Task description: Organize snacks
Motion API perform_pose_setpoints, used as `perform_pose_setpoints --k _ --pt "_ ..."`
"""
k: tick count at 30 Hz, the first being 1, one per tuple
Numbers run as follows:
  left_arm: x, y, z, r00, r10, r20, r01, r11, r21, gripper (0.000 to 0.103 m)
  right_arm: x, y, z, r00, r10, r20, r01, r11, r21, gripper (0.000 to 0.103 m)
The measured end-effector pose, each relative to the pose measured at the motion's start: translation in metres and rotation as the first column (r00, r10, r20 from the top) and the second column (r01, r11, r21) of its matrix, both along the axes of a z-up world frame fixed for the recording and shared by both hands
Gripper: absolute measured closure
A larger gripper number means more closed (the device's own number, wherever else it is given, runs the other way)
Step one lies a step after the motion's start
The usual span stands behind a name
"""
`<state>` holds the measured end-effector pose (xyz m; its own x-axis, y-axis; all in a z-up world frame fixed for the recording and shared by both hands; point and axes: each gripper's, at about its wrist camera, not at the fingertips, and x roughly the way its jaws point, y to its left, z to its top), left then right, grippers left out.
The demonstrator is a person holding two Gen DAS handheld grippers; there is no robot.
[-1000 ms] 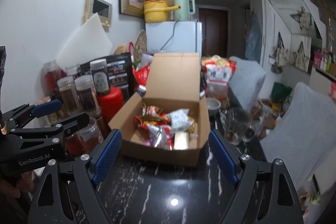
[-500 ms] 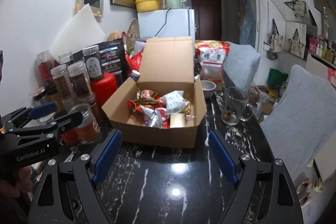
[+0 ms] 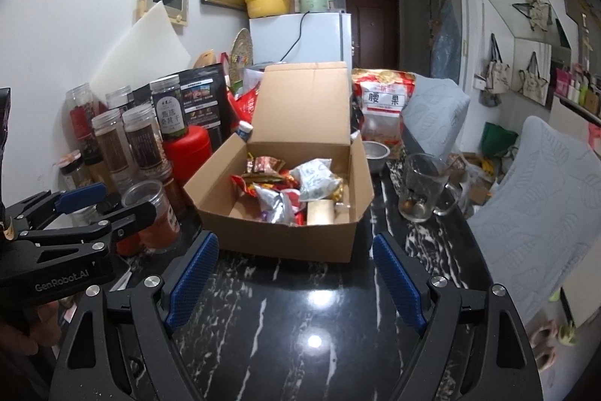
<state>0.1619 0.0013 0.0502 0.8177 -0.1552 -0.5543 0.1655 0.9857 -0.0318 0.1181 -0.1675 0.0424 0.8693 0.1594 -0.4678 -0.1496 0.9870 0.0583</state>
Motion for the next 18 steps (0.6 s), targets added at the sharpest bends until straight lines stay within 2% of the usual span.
perform_pose_setpoints --k 18 --pt "0.0057 -0.0067 -0.0029 1.0 -0.02 -0.017 0.02 1.0 0.023 0.025 0.0071 -0.0028 -0.006 1.0 -0.009 -0.023 0.009 1.0 -0.003 0.018"
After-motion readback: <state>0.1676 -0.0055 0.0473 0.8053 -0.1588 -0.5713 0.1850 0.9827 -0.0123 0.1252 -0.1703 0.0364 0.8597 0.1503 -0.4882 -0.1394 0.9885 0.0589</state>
